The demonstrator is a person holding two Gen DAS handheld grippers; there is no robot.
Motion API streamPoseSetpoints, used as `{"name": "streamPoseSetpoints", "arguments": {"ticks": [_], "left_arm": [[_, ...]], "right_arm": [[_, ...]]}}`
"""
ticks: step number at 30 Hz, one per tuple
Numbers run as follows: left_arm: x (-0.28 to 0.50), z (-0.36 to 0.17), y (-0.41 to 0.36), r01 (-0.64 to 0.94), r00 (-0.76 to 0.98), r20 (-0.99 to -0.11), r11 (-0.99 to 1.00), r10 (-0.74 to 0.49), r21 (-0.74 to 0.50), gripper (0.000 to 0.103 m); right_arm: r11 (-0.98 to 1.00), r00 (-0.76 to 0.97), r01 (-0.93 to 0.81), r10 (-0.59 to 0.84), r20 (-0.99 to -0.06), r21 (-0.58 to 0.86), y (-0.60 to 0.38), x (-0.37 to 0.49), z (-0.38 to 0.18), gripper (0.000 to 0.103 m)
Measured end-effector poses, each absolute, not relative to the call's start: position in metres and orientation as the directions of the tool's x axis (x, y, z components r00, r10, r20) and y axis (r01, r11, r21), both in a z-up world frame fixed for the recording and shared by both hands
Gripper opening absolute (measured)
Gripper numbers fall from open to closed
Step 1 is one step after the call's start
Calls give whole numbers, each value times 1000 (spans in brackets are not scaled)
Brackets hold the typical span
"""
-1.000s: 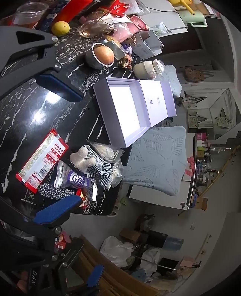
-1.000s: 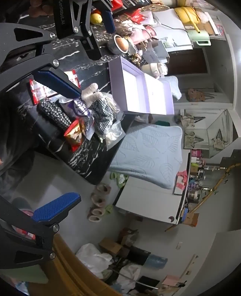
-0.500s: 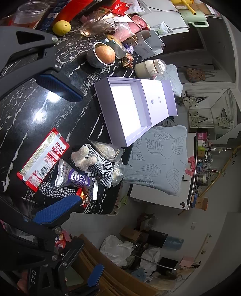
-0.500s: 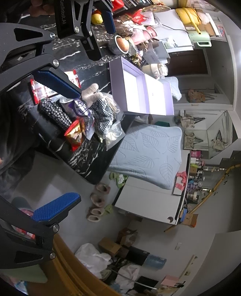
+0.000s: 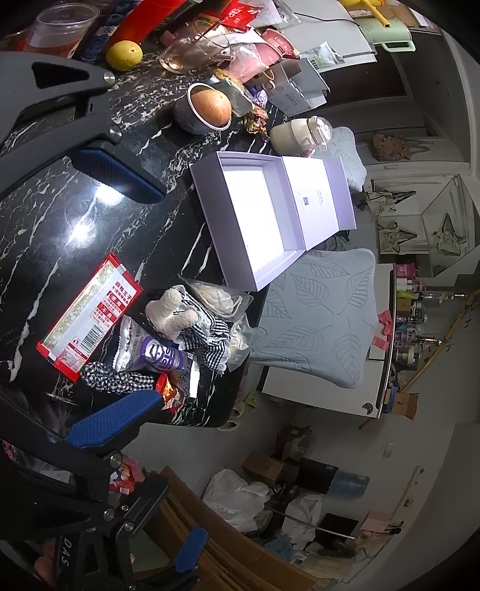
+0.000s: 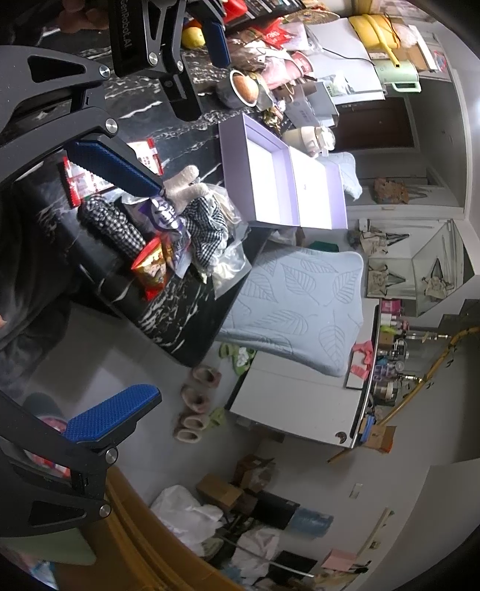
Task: Organize soft objects
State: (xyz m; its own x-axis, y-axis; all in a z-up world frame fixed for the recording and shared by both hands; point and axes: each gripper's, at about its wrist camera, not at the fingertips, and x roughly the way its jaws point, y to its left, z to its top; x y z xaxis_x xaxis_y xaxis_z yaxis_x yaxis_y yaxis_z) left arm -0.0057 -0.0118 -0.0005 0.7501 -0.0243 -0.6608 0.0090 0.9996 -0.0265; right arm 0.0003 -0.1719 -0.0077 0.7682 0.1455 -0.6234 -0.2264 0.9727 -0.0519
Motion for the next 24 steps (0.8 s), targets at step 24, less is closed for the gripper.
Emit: {"name": "streamPoseSetpoints", "arguments": {"ticks": [24], "left_arm": [[-7, 0, -14, 18, 747, -664, 999, -36, -34, 103]], "right_arm": [[974, 773, -220, 143, -618, -50, -178, -4, -4, 103]]}}
